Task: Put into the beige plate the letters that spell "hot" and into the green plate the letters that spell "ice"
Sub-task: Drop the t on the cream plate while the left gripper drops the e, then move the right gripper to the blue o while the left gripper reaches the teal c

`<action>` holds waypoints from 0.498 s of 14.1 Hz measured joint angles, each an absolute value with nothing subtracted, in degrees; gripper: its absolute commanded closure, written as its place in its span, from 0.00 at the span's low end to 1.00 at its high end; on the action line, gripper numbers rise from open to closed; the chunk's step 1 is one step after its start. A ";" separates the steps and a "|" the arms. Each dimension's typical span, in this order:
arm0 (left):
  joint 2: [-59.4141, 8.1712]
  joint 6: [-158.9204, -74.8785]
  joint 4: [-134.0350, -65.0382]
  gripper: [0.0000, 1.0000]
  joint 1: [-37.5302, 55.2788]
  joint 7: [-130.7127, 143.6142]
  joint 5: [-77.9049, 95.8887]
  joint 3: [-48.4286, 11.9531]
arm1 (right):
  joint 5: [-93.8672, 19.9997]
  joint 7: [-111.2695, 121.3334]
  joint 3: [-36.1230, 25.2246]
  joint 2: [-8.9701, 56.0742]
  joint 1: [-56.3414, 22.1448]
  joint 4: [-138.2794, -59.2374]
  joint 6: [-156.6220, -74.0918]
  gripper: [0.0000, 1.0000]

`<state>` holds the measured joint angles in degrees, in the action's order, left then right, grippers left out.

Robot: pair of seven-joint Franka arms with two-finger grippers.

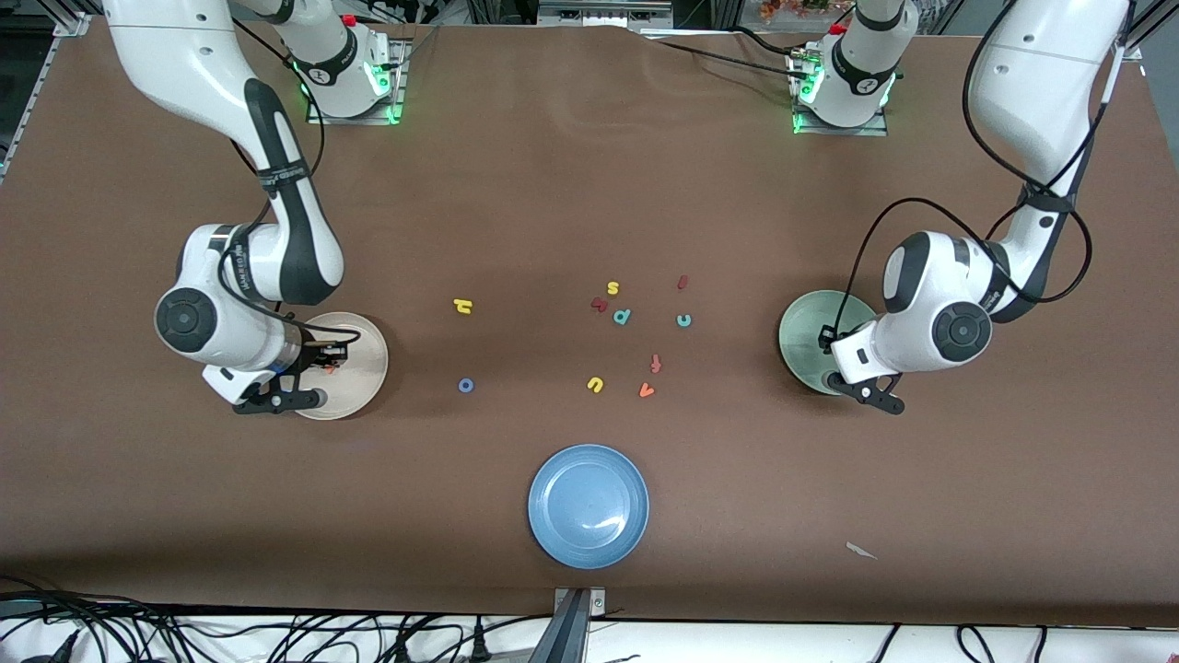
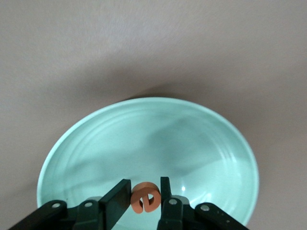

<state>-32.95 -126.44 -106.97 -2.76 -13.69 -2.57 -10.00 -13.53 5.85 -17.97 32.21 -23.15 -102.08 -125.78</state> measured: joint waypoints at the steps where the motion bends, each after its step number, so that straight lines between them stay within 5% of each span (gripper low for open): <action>1: -33.74 -126.57 -106.97 0.79 -3.11 -14.05 -2.57 -10.00 | -15.44 5.89 -17.94 32.23 -23.15 -102.08 -125.90 0.00; 5: -34.78 -126.59 -106.98 0.78 -3.36 -14.26 -2.57 -10.07 | -20.04 3.85 -17.16 32.05 -24.70 -100.91 -126.52 0.00; 6: -34.84 -126.59 -106.98 0.57 -3.36 -14.26 -2.57 -10.08 | -20.06 2.30 -17.03 32.04 -25.40 -100.32 -126.68 0.00; 7: -34.85 -126.59 -106.97 0.12 -3.36 -14.26 -2.57 -10.09 | -20.07 0.74 -16.90 32.07 -26.18 -99.74 -126.76 0.00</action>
<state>-34.85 -126.59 -106.97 -3.36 -14.26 -2.57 -10.09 -20.07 0.74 -16.90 32.07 -26.18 -99.74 -126.76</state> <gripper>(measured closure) 0.683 0.000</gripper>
